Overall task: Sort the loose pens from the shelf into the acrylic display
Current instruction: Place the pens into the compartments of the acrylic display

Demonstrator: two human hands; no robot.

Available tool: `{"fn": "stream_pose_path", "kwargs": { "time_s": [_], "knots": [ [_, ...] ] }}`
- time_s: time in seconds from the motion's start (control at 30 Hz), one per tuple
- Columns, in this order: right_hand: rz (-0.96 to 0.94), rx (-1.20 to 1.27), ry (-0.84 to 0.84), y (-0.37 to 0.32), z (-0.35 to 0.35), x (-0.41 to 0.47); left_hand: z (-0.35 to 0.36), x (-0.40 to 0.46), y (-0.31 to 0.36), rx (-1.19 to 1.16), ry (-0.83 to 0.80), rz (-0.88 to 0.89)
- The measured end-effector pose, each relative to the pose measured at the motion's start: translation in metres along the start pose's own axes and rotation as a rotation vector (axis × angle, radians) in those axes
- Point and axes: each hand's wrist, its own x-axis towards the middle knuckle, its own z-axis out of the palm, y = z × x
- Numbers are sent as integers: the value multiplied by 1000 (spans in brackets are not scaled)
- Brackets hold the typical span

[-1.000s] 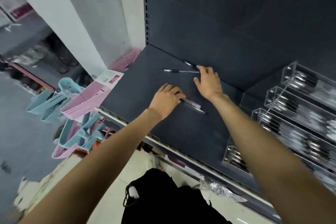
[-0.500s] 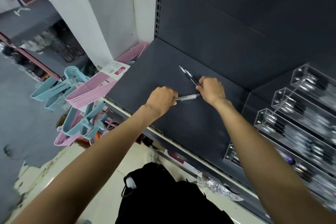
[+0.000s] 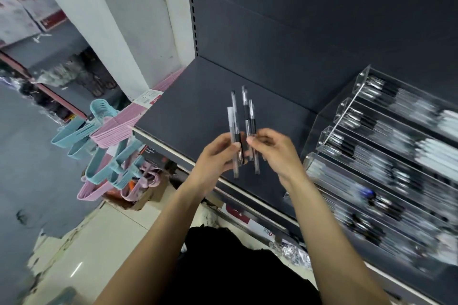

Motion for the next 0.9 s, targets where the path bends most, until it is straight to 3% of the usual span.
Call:
{"fn": "stream_pose_path", "kwargs": {
  "time_s": [0.23,0.43,0.73,0.9],
  "knots": [
    [-21,-142,-39,0,-2,-10,23,-20,-17,45,63,58],
    [-113,-251,-15,-7,0,1,25,-37,-26,-79,92,24],
    [-2,-267,-358,-11,11,17,16,-39,-30,-274,42,-100],
    [-40,-350,-386,-20,10,29,14,-35,-32,-241,68,-74]
  ]
}}
